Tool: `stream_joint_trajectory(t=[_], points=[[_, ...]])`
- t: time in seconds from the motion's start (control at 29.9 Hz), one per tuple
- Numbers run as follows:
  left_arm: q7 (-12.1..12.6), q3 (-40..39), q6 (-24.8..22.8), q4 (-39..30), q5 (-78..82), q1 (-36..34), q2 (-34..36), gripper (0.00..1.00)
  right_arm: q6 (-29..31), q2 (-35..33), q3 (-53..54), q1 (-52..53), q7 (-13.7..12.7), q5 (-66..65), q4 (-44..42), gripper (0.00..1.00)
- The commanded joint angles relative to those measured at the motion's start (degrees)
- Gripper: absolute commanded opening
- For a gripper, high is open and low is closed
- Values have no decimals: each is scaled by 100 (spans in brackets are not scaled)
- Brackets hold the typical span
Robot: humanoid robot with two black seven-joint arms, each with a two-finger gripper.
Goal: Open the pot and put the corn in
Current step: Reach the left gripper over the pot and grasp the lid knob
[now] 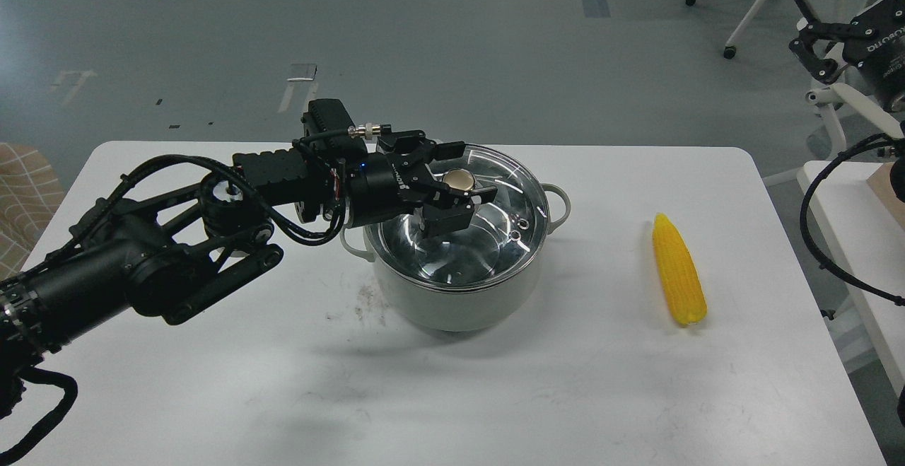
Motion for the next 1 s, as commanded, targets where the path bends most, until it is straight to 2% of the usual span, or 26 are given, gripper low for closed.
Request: stream_joint_trajectory(t=[0.0, 0.1, 0.2, 0.5, 0.74, 0.8, 0.97], points=[[-5, 4, 69, 47, 0, 49, 26, 72, 1, 37, -1, -3, 8, -8, 3, 100], [-5, 4, 69, 64, 0, 58, 43, 62, 1, 46, -1, -3, -1, 1, 3, 100], [-14, 4, 78, 161, 0, 85, 26, 57, 1, 46, -1, 6, 8, 1, 3, 100], [-14, -5, 87, 170, -9, 164, 17, 57, 1, 46, -1, 59, 0, -8, 3, 100], [-23, -14, 122, 100, -9, 146, 43, 31, 1, 46, 17, 50, 0, -8, -6, 100], [-136, -22, 122, 65, -9, 137, 69, 21, 1, 46, 17, 50, -1, -8, 3, 100], [-260, -93, 131, -119, -35, 129, 244, 16, 1, 46, 17, 50, 8, 1, -6, 100]])
